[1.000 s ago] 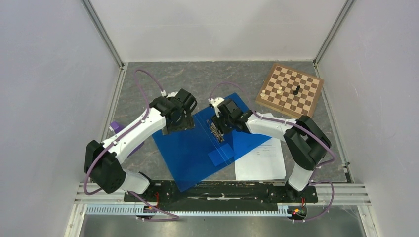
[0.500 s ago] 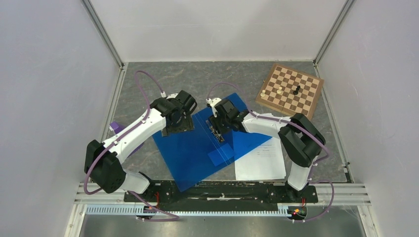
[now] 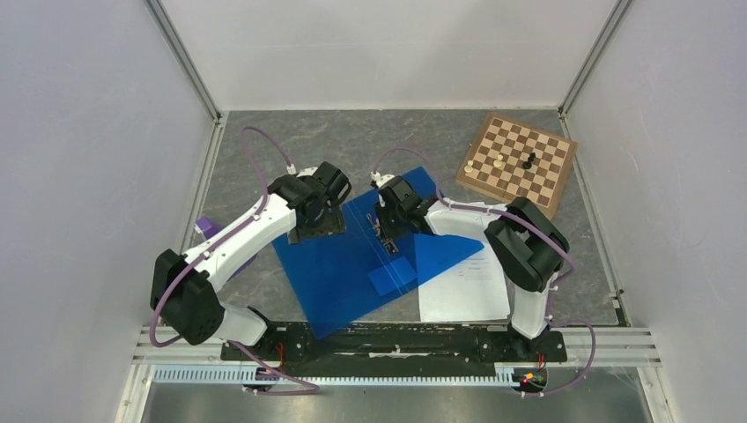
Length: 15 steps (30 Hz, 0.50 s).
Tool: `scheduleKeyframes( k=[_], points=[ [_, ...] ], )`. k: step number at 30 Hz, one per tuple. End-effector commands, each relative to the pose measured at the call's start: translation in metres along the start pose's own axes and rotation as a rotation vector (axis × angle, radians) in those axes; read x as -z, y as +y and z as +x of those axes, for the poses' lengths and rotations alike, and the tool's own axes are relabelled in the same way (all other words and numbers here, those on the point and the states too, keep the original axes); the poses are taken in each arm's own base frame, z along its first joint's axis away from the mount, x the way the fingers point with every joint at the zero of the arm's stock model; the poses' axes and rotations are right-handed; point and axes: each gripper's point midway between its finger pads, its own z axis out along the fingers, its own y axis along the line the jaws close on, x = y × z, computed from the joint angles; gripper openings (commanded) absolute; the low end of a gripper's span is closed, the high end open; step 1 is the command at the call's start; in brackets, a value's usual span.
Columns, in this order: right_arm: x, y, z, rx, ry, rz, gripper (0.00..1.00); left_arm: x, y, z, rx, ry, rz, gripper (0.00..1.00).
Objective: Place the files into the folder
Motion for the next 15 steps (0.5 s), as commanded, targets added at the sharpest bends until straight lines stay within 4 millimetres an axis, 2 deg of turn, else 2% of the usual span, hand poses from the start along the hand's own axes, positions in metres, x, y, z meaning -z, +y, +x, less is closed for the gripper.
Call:
scheduleKeyframes(
  k=[1, 3, 9, 15],
  points=[
    [0.001, 0.015, -0.034, -0.157, -0.102, 0.005, 0.19, 0.003, -0.005, -0.004, 0.012, -0.023, 0.027, 0.9],
    [0.001, 0.017, -0.044, -0.203, -0.126, 0.024, 0.16, 0.002, -0.005, -0.004, 0.009, -0.025, 0.027, 0.9],
    [-0.004, 0.018, -0.084, -0.296, -0.209, 0.091, 0.14, 0.004, -0.001, -0.005, 0.003, -0.033, 0.025, 0.9],
    [-0.025, 0.024, -0.114, -0.376, -0.25, 0.103, 0.13, 0.004, 0.007, -0.008, 0.013, -0.037, 0.012, 0.9]
  ],
)
